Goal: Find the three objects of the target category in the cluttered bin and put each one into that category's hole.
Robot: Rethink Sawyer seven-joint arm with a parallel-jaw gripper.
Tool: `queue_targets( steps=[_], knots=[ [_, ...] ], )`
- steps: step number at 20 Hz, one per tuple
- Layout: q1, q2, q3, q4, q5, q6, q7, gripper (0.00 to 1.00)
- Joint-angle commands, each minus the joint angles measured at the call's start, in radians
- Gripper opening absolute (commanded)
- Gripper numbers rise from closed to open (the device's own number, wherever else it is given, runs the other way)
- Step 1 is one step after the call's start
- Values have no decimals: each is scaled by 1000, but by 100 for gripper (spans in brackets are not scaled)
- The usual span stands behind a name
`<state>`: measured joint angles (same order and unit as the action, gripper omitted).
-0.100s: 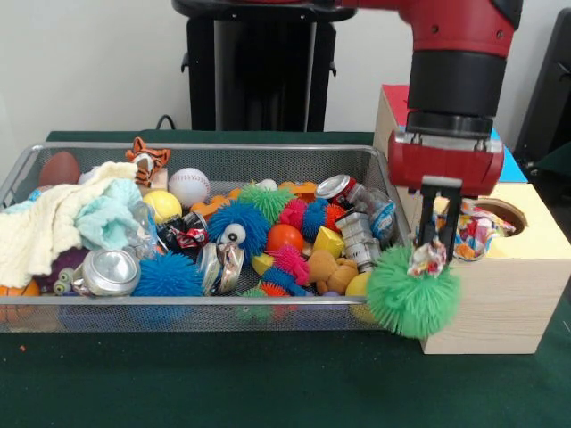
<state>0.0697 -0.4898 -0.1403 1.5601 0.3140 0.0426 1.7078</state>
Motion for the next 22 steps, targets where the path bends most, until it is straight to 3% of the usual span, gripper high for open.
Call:
queue_targets(
  steps=[1, 14, 18, 22],
  knots=[
    [-22, 89, 124, 39, 69, -36, 277, 0],
    [19, 60, 69, 85, 131, -27, 276, 0],
    [32, 19, 25, 124, 136, 8, 266, 0],
    [-6, -33, 37, 193, 100, 7, 241, 0]
  ],
)
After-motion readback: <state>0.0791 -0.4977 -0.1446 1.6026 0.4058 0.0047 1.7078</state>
